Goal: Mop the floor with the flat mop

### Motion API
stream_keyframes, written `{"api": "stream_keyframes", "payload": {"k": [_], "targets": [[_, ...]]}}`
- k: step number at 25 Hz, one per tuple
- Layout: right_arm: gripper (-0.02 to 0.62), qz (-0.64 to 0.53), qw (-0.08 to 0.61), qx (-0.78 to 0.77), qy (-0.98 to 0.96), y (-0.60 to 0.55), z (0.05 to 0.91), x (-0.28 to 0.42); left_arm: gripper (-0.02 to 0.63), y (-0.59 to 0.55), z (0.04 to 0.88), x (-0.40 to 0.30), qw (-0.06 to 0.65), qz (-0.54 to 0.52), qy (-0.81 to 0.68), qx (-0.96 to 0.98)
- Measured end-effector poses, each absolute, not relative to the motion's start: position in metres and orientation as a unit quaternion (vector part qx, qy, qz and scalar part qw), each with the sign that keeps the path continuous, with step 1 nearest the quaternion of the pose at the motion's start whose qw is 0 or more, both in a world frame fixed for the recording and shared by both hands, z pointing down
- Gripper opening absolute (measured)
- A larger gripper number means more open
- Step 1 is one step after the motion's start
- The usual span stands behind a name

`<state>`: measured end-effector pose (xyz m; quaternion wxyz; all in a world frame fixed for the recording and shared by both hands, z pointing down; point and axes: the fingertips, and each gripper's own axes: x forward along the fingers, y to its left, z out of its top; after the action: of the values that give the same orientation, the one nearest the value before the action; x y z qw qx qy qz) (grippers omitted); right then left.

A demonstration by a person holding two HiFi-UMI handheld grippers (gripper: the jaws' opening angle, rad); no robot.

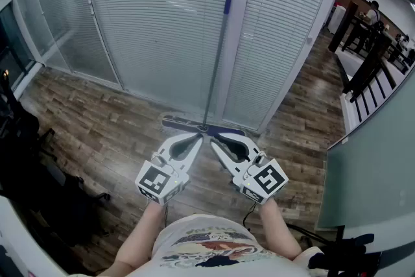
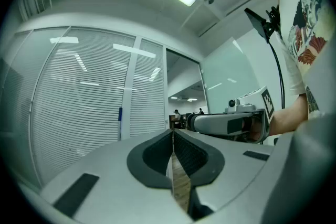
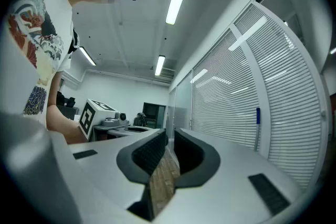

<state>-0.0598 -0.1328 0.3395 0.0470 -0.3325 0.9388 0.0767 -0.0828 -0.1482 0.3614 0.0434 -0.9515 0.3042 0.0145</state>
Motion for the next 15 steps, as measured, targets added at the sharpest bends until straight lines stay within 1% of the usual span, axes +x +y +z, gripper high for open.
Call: {"api": "stream_keyframes", "payload": {"k": [5,8,15], "targets": [[0.06,0.059,0.03,-0.34,0.938,-0.139,0.343,-0.059,0.014,-0.153,0.356,-0.081,0.047,0.018,0.301,-0.952],[0.06,0.066,0.035,-0.34,0.937,-0.14,0.343,-0.059,0.014,-0.154,0.356,-0.08,0.048,0.018,0.299,-0.953],[0.06,0.037,0.048,-0.341,0.938,-0.142,0.346,-0.068,0.014,-0.156,0.355,-0.091,0.049,0.023,0.293,-0.955]]}}
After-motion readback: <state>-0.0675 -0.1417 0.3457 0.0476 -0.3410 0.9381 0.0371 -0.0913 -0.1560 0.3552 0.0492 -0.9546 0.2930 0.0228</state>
